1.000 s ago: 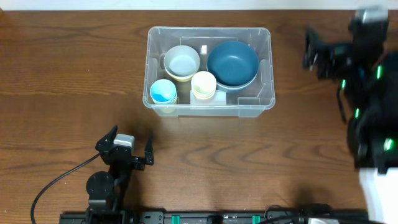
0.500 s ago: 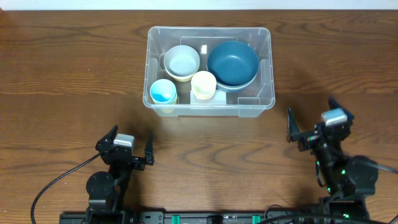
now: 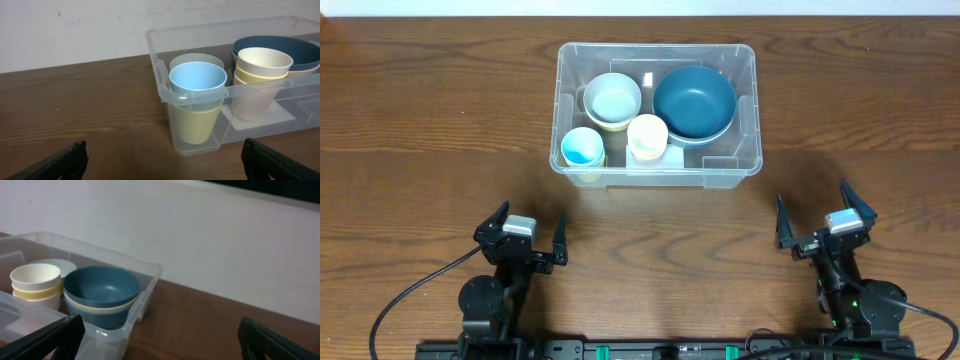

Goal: Pack container

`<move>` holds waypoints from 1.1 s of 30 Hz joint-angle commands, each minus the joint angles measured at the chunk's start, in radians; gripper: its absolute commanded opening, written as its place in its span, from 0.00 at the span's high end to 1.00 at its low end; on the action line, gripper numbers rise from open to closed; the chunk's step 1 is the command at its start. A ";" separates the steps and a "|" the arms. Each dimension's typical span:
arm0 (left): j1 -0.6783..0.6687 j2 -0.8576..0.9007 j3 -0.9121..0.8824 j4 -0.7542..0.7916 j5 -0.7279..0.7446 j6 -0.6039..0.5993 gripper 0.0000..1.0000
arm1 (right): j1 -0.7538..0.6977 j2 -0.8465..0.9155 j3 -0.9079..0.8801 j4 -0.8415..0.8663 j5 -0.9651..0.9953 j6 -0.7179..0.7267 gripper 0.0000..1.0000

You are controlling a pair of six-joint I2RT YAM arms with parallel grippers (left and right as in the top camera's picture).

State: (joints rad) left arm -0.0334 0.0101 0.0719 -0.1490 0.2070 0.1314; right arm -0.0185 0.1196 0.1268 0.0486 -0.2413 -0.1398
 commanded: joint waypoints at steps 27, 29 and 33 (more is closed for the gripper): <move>0.005 -0.005 -0.016 -0.029 0.011 0.006 0.02 | 0.059 -0.108 -0.121 -0.108 0.068 0.011 0.01; 0.005 -0.005 -0.016 -0.029 0.011 0.006 0.02 | 0.059 -0.109 -0.121 -0.108 0.073 0.006 0.01; 0.005 -0.005 -0.016 -0.029 0.011 0.006 0.02 | 0.059 -0.113 -0.121 -0.109 0.074 0.005 0.01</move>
State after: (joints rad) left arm -0.0334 0.0101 0.0719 -0.1490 0.2070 0.1314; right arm 0.0322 0.0204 0.0093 -0.0566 -0.1776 -0.1390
